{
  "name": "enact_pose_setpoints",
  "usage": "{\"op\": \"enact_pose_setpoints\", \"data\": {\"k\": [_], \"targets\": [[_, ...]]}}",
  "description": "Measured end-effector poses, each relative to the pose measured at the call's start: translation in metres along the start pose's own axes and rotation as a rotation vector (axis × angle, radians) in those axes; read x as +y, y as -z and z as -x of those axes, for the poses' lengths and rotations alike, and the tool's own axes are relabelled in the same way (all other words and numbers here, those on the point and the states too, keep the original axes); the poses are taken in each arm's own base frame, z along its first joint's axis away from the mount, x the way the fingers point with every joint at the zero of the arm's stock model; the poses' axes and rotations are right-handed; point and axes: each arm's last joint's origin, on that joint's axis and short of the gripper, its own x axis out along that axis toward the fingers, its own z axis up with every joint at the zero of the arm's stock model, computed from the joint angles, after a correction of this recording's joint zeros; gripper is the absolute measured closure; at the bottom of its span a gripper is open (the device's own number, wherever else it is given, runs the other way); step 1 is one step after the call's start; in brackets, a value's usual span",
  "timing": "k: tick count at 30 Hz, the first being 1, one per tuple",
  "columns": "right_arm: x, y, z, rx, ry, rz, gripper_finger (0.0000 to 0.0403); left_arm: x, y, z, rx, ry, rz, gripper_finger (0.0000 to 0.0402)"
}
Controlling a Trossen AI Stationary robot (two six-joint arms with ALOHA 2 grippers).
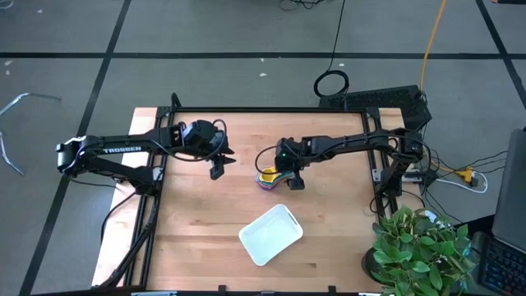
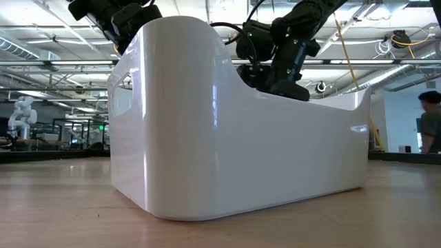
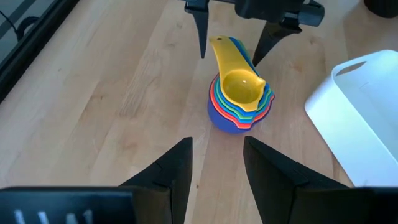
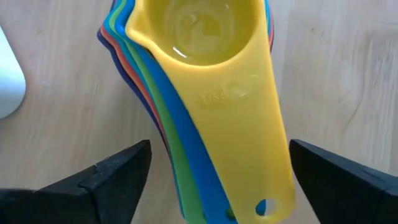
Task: Nest measuring cups in basket
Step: Put the nested measuring cups into the white bin
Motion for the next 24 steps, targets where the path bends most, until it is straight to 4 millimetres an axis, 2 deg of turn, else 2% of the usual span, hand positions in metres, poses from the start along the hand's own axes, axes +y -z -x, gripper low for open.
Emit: {"op": "enact_pose_setpoints", "data": {"k": [12,24], "targets": [[0.0009,0.0010,-0.0034,0.005,-0.034,0.027,0.0142,0.0000,0.0001,0.0000,0.001,0.000,0.001,0.0256],[0.0014,0.0027,-0.0037,0.020,-0.040,0.038,0.0204,0.0000,0.0003,0.0000,0.003,0.000,0.001,0.0256]]}}
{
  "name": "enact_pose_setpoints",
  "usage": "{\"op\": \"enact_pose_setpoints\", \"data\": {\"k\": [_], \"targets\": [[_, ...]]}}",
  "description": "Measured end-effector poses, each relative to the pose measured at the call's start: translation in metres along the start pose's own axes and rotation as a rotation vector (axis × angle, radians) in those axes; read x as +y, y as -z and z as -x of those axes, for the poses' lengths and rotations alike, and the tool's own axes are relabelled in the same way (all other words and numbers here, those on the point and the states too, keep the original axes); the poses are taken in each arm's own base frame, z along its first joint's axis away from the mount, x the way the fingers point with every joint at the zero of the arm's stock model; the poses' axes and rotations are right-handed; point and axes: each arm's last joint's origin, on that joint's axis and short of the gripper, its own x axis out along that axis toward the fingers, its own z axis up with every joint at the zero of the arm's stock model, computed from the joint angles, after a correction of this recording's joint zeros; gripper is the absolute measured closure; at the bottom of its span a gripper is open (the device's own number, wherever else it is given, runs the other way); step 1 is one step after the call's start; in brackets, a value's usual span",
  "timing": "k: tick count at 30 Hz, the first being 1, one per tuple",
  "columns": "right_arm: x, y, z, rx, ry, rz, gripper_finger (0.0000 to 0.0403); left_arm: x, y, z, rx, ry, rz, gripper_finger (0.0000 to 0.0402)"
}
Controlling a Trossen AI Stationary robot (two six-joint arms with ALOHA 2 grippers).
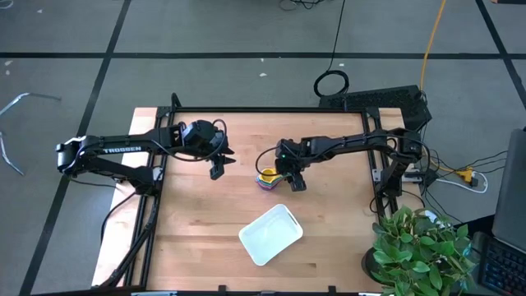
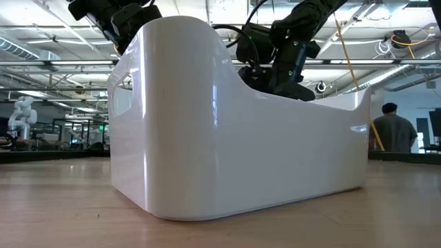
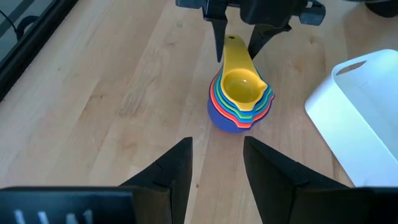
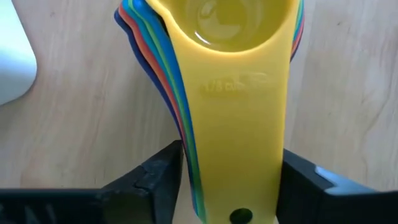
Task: Nest measuring cups in basket
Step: Put the nested measuring cups into the white bin
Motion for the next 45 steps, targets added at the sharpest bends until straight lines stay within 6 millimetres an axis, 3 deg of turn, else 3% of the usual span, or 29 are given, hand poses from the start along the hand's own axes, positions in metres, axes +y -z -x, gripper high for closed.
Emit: {"op": "enact_pose_setpoints", "data": {"k": [12,45], "targets": [[0.0039,-0.0012,-0.0004,-0.008,-0.028,0.040,0.0272,0.0001,0.0000,0.0000,0.000,0.000,-0.002,0.0256],[0.0042,-0.0046,0.0045,-0.023,0.038,0.070,0.0274,0.0001,0.0000,0.0000,0.000,-0.001,0.016,0.0257]]}}
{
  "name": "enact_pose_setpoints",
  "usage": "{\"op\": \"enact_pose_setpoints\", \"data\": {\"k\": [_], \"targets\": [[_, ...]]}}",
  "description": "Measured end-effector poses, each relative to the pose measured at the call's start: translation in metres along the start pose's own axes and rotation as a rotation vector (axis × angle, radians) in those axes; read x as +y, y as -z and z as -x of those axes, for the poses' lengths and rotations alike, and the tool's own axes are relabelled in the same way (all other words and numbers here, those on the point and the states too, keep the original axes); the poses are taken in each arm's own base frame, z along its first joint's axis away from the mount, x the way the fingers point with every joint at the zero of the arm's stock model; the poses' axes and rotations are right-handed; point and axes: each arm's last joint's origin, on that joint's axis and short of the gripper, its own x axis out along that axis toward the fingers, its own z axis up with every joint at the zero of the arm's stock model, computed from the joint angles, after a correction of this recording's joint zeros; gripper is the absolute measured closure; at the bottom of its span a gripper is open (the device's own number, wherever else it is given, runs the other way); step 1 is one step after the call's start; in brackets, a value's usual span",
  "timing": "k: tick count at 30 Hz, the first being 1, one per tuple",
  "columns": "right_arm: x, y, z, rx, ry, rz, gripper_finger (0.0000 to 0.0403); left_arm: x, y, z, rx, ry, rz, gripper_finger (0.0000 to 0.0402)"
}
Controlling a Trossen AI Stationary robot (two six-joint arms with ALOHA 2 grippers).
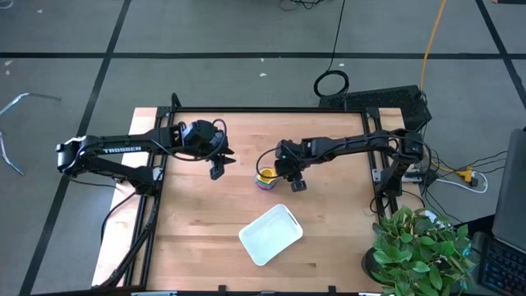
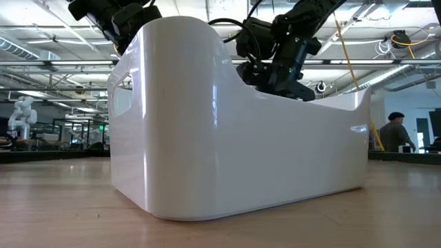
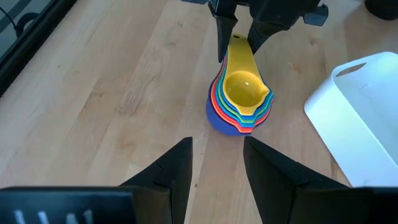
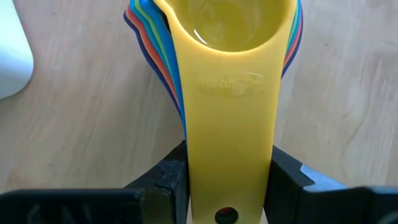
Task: Nest measuring cups in basket
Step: Put the nested measuring cups into the white bin
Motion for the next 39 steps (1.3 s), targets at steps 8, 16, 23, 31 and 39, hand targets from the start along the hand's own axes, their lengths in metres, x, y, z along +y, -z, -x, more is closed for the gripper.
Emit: {"op": "enact_pose_setpoints", "data": {"k": [8,16,23,31,39], "targets": [[0.000,-0.004,0.014,-0.046,0.015,0.009,0.0274,0.001,0.000,0.000,-0.001,-0.005,-0.003,0.0256],[0.003,-0.004,0.019,-0.065,-0.036,0.011,0.0274,0.006,0.000,0.001,-0.004,-0.020,0.009,0.0256],[0.004,-0.005,0.029,-0.088,-0.030,0.013,0.0274,0.008,-0.001,0.001,-0.005,-0.027,-0.008,0.0256],[0.030,-0.017,0.063,-0.197,-0.030,0.051,0.0274,0.024,-0.001,0.004,-0.013,-0.078,0.012,0.0256],[0.068,-0.032,0.074,-0.218,-0.078,0.106,0.0274,0.034,-0.002,0.015,-0.051,-0.090,0.027,0.0257]]}}
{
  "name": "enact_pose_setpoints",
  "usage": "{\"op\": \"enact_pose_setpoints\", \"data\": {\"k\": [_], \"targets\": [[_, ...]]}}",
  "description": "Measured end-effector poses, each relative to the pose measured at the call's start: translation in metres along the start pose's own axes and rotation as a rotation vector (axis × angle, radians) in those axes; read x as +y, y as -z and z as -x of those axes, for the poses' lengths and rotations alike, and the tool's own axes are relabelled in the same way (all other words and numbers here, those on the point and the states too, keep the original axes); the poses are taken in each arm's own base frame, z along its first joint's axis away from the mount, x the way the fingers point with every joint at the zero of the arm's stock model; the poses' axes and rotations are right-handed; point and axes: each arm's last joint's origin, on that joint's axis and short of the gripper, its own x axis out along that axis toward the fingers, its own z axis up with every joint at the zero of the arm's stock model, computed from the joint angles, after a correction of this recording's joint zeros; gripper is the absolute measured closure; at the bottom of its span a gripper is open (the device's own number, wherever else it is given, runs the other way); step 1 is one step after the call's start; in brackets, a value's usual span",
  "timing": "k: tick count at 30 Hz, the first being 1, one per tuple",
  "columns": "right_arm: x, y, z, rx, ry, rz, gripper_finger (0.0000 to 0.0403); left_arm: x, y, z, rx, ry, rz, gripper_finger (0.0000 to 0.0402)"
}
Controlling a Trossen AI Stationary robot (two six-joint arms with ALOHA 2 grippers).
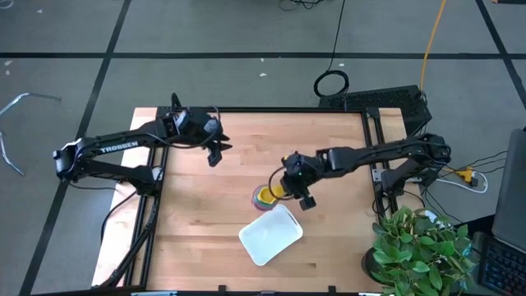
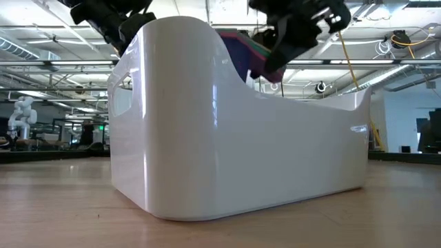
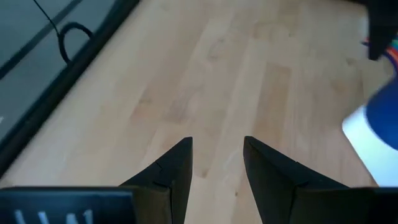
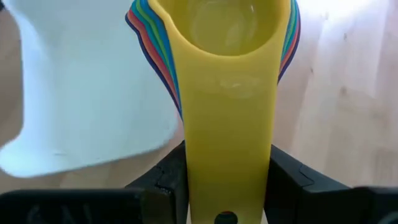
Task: Nest measuring cups in basket
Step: Put the nested measuring cups into the white bin
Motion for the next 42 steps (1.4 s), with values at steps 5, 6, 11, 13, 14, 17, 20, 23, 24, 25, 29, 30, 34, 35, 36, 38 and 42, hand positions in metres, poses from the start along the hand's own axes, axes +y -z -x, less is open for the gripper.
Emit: {"op": "enact_pose_setpoints", "data": {"k": [5,6,11,13,14,17,20,23,24,25,29,30,34,35,36,38,42], "targets": [[0.019,-0.018,0.007,-0.039,-0.025,0.029,0.0274,0.003,-0.002,0.016,-0.057,-0.021,0.009,0.0256],[0.022,-0.021,0.008,-0.047,-0.030,0.031,0.0274,0.004,-0.003,0.019,-0.068,-0.025,0.015,0.0257],[0.037,-0.028,0.006,-0.068,-0.065,0.032,0.0274,0.006,0.004,0.030,-0.125,-0.050,0.030,0.0257],[0.042,-0.029,0.003,-0.071,-0.073,0.033,0.0274,0.006,0.011,0.030,-0.153,-0.055,0.043,0.0256],[0.045,-0.030,0.000,-0.069,-0.078,0.033,0.0274,0.006,0.014,0.030,-0.173,-0.055,0.051,0.0257],[0.051,-0.029,-0.010,-0.040,-0.096,0.037,0.0274,0.006,0.027,0.028,-0.211,-0.051,0.080,0.0256],[0.056,-0.027,-0.023,-0.011,-0.112,0.037,0.0274,0.005,0.037,0.023,-0.246,-0.032,0.112,0.0257],[0.059,-0.026,-0.037,0.009,-0.123,0.034,0.0274,0.003,0.044,0.018,-0.266,-0.013,0.127,0.0257],[0.061,-0.026,-0.042,0.014,-0.130,0.034,0.0274,0.002,0.046,0.016,-0.270,-0.007,0.129,0.0257],[0.061,-0.025,-0.047,0.018,-0.145,0.029,0.0274,0.002,0.048,0.015,-0.274,-0.003,0.129,0.0256],[0.065,-0.022,-0.064,0.034,-0.181,0.022,0.0274,-0.001,0.051,0.012,-0.271,0.009,0.141,0.0256],[0.065,-0.021,-0.069,0.047,-0.185,0.021,0.0274,-0.001,0.051,0.012,-0.270,0.013,0.143,0.0256],[0.065,-0.015,-0.084,0.085,-0.187,0.015,0.0274,-0.005,0.050,0.012,-0.274,0.027,0.147,0.0257],[0.065,-0.014,-0.087,0.091,-0.186,0.014,0.0274,-0.006,0.050,0.011,-0.276,0.029,0.147,0.0257],[0.065,-0.013,-0.090,0.101,-0.188,0.013,0.0274,-0.006,0.050,0.012,-0.280,0.033,0.146,0.0257],[0.066,-0.010,-0.097,0.117,-0.189,0.013,0.0274,-0.008,0.048,0.012,-0.293,0.039,0.144,0.0257],[0.066,-0.008,-0.105,0.128,-0.191,0.019,0.0274,-0.010,0.048,0.012,-0.301,0.036,0.145,0.0257]]}}
